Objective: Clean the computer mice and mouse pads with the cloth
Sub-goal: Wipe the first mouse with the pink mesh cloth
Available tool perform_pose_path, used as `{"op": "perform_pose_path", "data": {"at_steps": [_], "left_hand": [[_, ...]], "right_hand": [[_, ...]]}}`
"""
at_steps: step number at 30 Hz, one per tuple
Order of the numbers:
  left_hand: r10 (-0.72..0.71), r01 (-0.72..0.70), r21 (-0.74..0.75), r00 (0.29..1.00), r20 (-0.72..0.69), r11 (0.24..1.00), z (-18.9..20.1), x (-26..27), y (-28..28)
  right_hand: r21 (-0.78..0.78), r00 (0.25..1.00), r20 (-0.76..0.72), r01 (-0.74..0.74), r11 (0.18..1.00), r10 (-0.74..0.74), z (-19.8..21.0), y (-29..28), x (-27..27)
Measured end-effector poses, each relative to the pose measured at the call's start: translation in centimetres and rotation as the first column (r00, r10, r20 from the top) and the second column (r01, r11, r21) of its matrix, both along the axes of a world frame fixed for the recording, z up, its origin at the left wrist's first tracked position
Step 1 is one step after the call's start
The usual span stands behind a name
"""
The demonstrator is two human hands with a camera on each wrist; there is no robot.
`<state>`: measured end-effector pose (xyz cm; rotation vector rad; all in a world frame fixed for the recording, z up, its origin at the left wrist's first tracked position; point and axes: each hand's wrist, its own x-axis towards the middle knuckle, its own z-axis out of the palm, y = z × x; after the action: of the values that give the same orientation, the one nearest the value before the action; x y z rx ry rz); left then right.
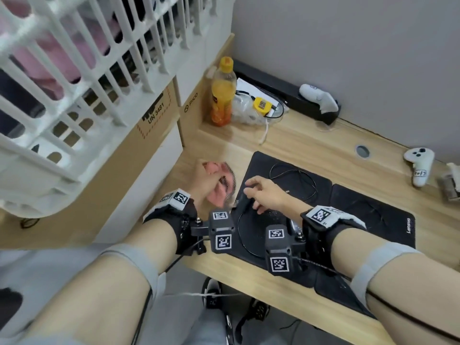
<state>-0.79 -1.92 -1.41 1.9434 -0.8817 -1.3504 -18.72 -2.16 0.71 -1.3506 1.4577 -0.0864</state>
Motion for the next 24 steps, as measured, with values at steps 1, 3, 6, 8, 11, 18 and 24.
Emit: {"op": "perform_pose_path", "data": {"at_steps": [1,3,6,8,11,18,24], "left_hand": [[0.037,-0.038,-0.049,0.999,-0.01,0.998,0.9,-0.7,-0.5],[0.07,-0.071,-0.118,0.997,-0.01,0.99,2.5,-2.4,-1.3],[-0.05,0.013,-0.13,0.958,-0.283,0.991,4.1,-5.3,-2.1],[-0.24,0.193,-0.156,0.893,-0.382,0.969,5.1,-7.3,-2.0],[-0.45,0.415,-0.191,0.725,-0.521,0.89,5.9,-10.0,-1.2],[-0.442,0.434,-0.089,0.866,-0.232,0.896,4.6,-13.8,0.3],[-0.449,0.463,0.183,0.886,-0.114,0.867,2.6,-14.2,2.1]], "right_hand": [[0.058,0.989,0.087,0.113,0.992,-0.117,0.4,-0.2,0.2],[0.188,0.907,0.249,0.3,0.935,-0.341,1.3,-0.5,0.1],[0.347,0.748,0.422,0.389,0.853,-0.513,2.6,-1.0,-0.9],[0.43,0.627,0.504,0.414,0.802,-0.594,3.1,-1.2,-2.3],[0.51,0.491,0.507,0.492,0.706,-0.709,3.4,-0.7,-5.1],[0.239,0.527,0.262,0.776,0.583,-0.809,3.1,1.3,-11.1],[0.106,0.713,0.069,0.69,0.716,-0.698,1.9,3.5,-13.8]]}}
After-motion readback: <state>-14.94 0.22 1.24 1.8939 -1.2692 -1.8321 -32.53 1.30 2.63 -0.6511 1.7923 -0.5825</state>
